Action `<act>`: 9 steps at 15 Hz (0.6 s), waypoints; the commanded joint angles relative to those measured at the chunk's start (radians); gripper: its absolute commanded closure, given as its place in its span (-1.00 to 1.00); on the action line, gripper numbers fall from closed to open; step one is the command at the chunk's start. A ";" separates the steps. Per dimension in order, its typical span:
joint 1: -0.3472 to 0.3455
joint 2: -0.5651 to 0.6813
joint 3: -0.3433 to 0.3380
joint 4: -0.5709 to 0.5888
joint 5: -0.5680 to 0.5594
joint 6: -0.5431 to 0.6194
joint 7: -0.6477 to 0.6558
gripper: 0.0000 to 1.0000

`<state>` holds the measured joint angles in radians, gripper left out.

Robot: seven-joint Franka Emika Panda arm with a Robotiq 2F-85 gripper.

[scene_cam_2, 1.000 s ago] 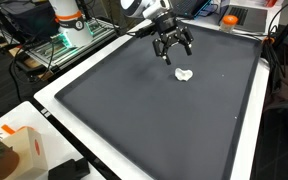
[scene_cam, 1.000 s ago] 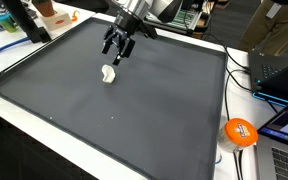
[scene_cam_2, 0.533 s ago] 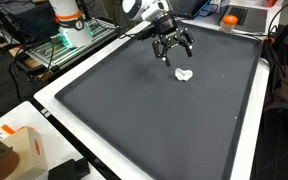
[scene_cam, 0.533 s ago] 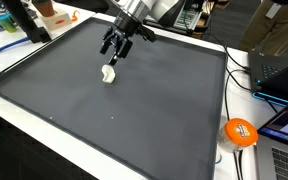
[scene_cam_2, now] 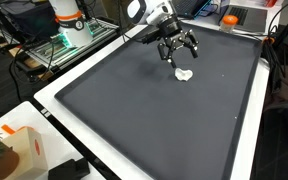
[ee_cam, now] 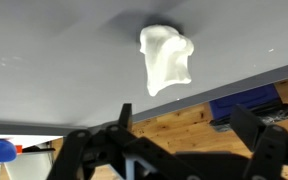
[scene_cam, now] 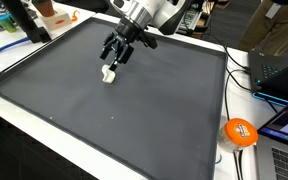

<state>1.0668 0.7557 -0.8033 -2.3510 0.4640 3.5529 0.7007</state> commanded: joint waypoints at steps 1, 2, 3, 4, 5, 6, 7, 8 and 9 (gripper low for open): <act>-0.047 0.024 0.084 0.020 0.130 0.080 -0.079 -1.00; -0.005 0.054 0.032 0.005 0.064 0.087 0.028 -1.00; -0.006 0.055 0.040 0.001 0.083 0.105 0.014 -1.00; -0.003 0.060 0.039 -0.001 0.087 0.122 0.019 -1.00; -0.004 0.066 0.039 0.000 0.090 0.133 0.023 -1.00; -0.006 0.074 0.042 0.003 0.094 0.149 0.028 -1.00; -0.078 0.044 0.132 0.027 0.196 0.188 -0.102 -1.00; -0.020 0.089 0.063 0.016 0.132 0.177 0.017 -1.00; -0.032 0.093 0.082 0.023 0.148 0.197 0.007 -1.00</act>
<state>1.0391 0.8077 -0.7356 -2.3412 0.5843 3.7058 0.6775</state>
